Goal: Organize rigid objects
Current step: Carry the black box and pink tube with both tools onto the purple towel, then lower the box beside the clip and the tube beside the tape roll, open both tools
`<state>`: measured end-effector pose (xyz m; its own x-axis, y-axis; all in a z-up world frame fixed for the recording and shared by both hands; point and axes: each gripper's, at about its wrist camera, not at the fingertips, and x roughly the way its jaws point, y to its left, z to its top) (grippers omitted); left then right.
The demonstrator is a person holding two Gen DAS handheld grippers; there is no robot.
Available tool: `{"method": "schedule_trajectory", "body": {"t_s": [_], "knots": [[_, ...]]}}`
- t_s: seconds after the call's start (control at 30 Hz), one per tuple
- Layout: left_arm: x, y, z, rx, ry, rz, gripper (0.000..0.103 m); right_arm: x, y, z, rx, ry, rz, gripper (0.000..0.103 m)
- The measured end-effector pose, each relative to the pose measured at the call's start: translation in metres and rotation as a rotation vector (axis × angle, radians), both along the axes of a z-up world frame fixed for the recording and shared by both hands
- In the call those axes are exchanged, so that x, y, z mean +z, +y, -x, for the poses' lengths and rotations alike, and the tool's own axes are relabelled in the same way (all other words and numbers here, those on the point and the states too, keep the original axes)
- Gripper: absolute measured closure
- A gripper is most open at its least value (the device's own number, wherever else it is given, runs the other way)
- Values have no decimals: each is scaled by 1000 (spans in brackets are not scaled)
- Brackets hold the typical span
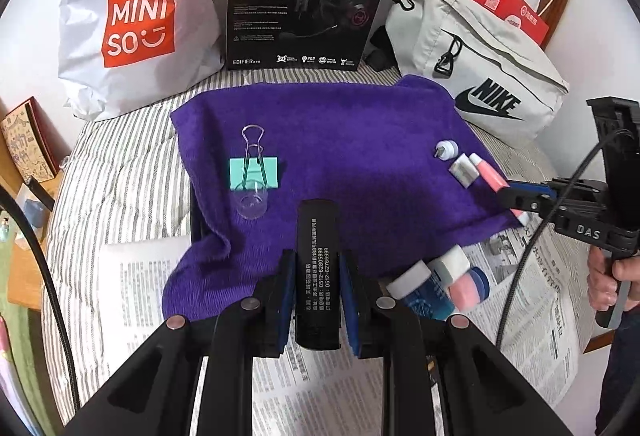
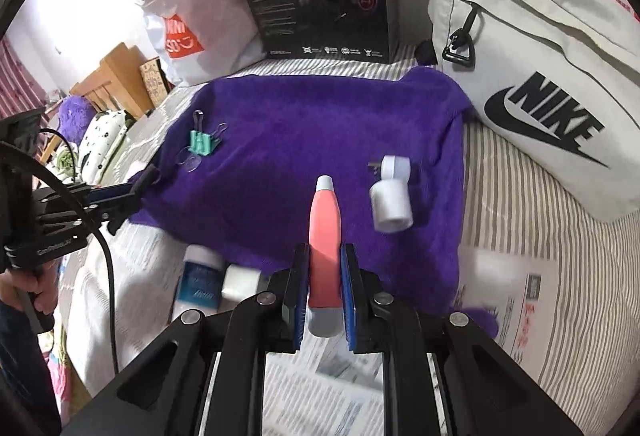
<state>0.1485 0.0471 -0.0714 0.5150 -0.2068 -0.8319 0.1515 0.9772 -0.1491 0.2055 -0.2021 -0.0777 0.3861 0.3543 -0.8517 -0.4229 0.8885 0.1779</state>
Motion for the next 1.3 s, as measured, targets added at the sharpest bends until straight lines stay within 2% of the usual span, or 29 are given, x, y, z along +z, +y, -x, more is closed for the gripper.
{"method": "schedule_trajectory", "body": {"t_s": [0.6,1.07,1.3], "knots": [[-22,-9,-56,-38,49,-20,82,-35,20,-40,35,41,82,88],[-49,-6,-66,-37,92,-50,82,-48,18,-45,63,35,119,88],[-48,-3,-64,-42,90,-58,82,-48,18,-45,79,22,123,88]]}}
